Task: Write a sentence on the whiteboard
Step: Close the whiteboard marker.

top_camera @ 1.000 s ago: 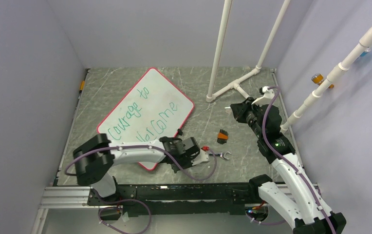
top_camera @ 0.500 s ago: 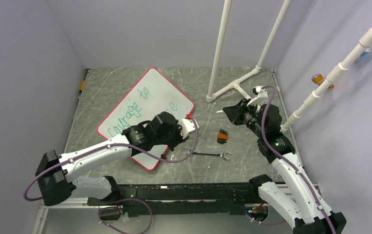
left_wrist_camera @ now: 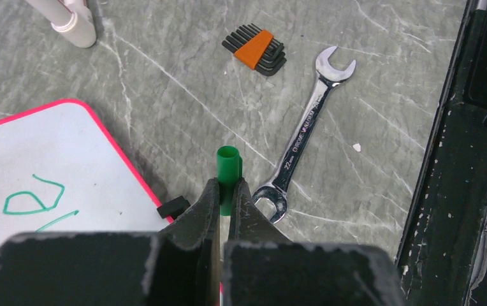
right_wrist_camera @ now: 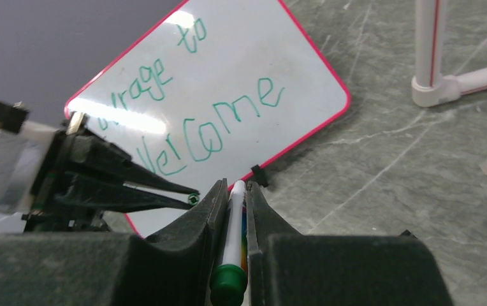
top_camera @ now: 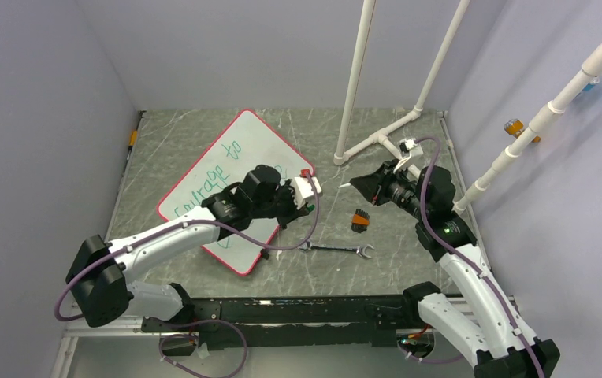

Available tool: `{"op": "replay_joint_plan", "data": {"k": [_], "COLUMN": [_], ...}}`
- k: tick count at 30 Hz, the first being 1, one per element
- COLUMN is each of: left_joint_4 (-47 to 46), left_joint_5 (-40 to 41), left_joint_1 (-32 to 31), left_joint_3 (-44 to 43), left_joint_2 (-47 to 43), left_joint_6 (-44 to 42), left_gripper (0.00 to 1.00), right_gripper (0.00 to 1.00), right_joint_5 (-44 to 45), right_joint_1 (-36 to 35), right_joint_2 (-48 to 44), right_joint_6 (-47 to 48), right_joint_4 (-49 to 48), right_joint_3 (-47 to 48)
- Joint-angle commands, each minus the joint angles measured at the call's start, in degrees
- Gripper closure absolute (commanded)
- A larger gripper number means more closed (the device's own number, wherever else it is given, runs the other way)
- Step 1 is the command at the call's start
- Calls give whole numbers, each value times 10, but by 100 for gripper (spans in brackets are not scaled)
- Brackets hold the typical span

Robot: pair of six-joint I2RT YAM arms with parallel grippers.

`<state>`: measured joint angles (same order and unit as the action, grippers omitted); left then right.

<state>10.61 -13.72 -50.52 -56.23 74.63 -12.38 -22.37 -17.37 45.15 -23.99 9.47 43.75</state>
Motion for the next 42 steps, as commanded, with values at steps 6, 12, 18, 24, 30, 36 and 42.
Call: {"op": "replay_joint_plan", "data": {"k": [6,12,18,24,30,36,42], "left_joint_4": [-66,-60,-62,-70,-82,-83,-80], "left_joint_5": [-156,-182,-197,-213,-241,-241,-237], "left_joint_1": [45,51,58,60,60,60,60], "left_joint_3": [-4,-14,-14,-13,-19,-19,-23], "left_joint_2": [-13,2,8,12,29,27,30], "left_joint_6": [16,10,9,18,32,34,37], "left_gripper": [100,100,100,100,100,100,100], "right_gripper": [100,100,100,100,100,100,100], "right_joint_5": [-83,-119,-148,-159,-167,-168,-167], "right_joint_1": [1,2,1,1,1,0,-3], "right_joint_2": [5,15,20,20,31,37,45], "right_joint_6": [-1,-19,-25,-35,-30,-29,-24], "right_joint_4": [-32,-47,-53,-54,-42,-39,-25], "right_joint_3": [45,41,45,34,27,21,18]}}
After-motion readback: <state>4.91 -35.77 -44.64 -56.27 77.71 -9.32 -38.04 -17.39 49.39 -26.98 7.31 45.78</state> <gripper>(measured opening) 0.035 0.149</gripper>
